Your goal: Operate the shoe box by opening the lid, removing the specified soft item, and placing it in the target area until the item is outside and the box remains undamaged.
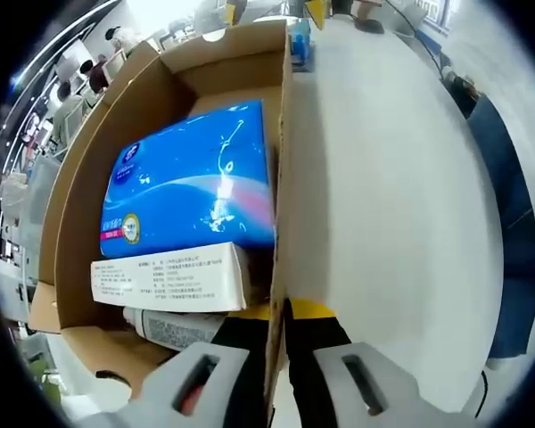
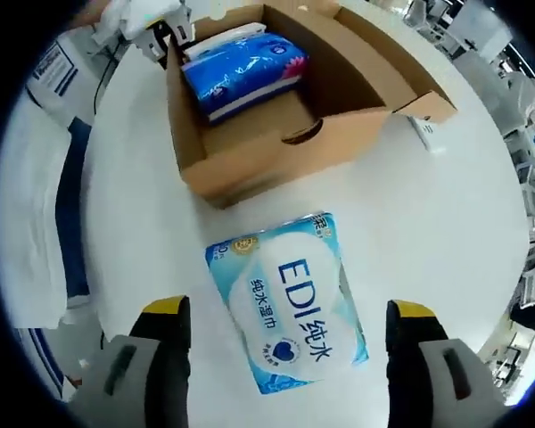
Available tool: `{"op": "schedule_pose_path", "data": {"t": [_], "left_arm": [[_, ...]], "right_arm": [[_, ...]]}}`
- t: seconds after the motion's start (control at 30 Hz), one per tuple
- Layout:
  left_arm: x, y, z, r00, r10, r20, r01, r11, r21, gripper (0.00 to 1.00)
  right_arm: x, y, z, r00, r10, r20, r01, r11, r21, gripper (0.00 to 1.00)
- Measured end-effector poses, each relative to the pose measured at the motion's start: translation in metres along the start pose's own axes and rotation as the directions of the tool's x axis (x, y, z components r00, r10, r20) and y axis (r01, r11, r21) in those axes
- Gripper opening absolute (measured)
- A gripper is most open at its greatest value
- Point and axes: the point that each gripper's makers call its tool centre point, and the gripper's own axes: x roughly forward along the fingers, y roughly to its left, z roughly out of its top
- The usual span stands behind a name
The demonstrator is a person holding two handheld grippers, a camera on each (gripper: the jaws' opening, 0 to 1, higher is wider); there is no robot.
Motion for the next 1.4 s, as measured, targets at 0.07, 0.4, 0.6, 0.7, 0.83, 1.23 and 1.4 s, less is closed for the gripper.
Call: {"op": "schedule_pose_path", "data": {"t": [0.07,0.4,0.6,0.7,0.83,1.23,1.4], "left_arm": [[-0.001,0.000,0.001,1.000,0.001,0.000,-0.001,1.000,0.001,0.03],[0.000,0.000,0.000,1.000,-0.004,0.003,0.004,1.000,0.013,0.03],[0.003,0.000,-0.001,1.000,-0.002,0.005,0.002,1.000,0.025,0.03],[0.003,0.000,0.000,1.000,0.002,0.006,-0.002,1.000,0.029,0.03],[0.003,0.000,0.000,1.000,0.003,0.005,-0.003,1.000,0.029,0.03],[0.001,-0.001,0.001,1.000,0.006,0.009,-0.007,0.999,0.048,0.03],[0.000,-0.002,0.002,1.000,0.009,0.011,-0.009,0.998,0.057,0.03]], "right_arm": [[-0.010,-0.001,0.003,1.000,-0.019,0.008,0.019,0.999,0.047,0.92],[-0.031,0.001,0.028,0.993,-0.041,0.109,0.015,0.972,0.232,0.94],[-0.044,0.012,0.041,0.990,-0.030,0.141,-0.012,0.957,0.289,0.92],[-0.047,0.016,0.052,0.988,-0.022,0.155,-0.022,0.960,0.280,0.89],[-0.058,0.026,0.069,0.984,-0.018,0.177,-0.034,0.956,0.291,0.88],[-0.060,0.056,0.100,0.986,0.005,0.168,-0.068,0.926,0.371,0.76],[-0.063,0.060,0.116,0.979,-0.006,0.204,-0.080,0.910,0.407,0.76]]}}
